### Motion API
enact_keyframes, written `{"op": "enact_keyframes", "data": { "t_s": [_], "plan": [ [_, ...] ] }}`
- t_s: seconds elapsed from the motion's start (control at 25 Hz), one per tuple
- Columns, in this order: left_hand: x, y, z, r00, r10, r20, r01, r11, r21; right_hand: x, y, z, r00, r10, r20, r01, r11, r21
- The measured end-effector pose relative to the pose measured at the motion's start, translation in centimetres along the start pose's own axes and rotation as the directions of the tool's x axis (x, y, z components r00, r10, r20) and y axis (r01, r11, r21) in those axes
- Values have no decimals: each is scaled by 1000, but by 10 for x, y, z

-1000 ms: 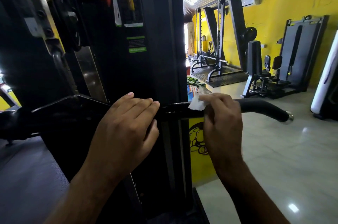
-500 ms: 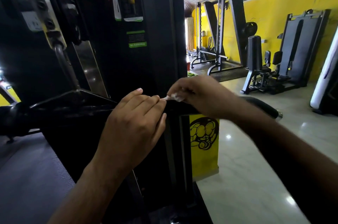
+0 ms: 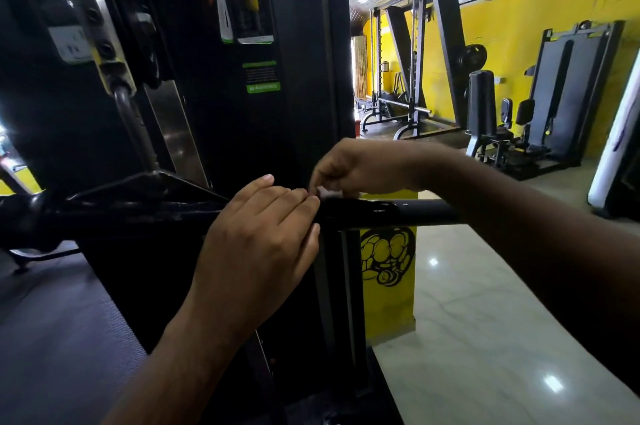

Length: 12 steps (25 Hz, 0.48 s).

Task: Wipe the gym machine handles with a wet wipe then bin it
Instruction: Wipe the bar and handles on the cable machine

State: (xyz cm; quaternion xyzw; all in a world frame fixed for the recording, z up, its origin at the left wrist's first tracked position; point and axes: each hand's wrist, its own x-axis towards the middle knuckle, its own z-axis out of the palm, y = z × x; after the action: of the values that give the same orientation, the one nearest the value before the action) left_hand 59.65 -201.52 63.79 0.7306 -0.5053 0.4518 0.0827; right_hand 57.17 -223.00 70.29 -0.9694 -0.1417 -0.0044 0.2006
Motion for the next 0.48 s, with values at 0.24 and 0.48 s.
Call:
{"op": "enact_keyframes", "data": {
  "t_s": [0.24,0.48],
  "plan": [
    [10,10,-7,989,-112,94,114,993,-18,-31,15,0,985,112,-133,-138,970,-201],
    [15,21,-2,991,-114,73,114,993,-5,-63,-13,83,614,-8,-789,-74,995,-68]
  ]
}}
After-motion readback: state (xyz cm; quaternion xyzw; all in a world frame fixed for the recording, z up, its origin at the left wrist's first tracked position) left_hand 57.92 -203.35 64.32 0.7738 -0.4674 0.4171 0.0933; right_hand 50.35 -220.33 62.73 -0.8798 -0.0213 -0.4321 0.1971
